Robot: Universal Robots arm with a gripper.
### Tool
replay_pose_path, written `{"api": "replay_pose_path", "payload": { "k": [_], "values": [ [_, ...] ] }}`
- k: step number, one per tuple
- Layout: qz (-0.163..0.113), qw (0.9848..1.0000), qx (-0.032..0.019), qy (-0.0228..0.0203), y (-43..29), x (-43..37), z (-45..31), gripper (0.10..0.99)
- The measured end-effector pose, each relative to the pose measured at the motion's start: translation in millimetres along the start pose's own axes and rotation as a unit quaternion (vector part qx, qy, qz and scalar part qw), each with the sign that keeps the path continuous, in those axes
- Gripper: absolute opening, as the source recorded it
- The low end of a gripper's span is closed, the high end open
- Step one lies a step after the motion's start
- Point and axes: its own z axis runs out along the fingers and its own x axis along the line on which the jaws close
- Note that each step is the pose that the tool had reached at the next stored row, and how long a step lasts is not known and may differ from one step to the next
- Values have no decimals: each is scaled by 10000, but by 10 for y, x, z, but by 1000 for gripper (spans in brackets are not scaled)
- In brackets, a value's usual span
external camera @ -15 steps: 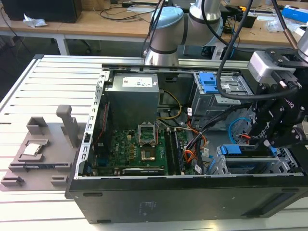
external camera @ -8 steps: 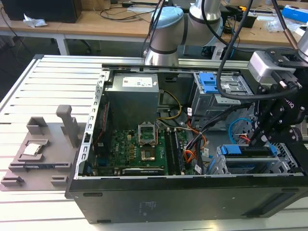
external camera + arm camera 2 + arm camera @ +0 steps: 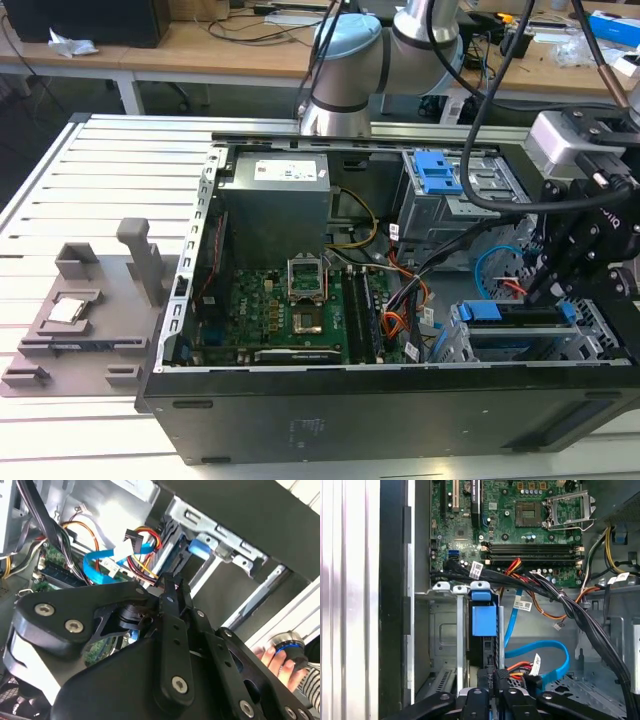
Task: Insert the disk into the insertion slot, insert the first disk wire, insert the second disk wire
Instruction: 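Insert the first disk wire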
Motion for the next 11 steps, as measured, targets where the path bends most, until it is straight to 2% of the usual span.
{"api": "replay_pose_path", "payload": {
  "k": [3,11],
  "values": [
    [0,10000,-2,0,-28,-11,19,173],
    [-1,10000,-2,2,-41,-1,81,173]
  ]
}}
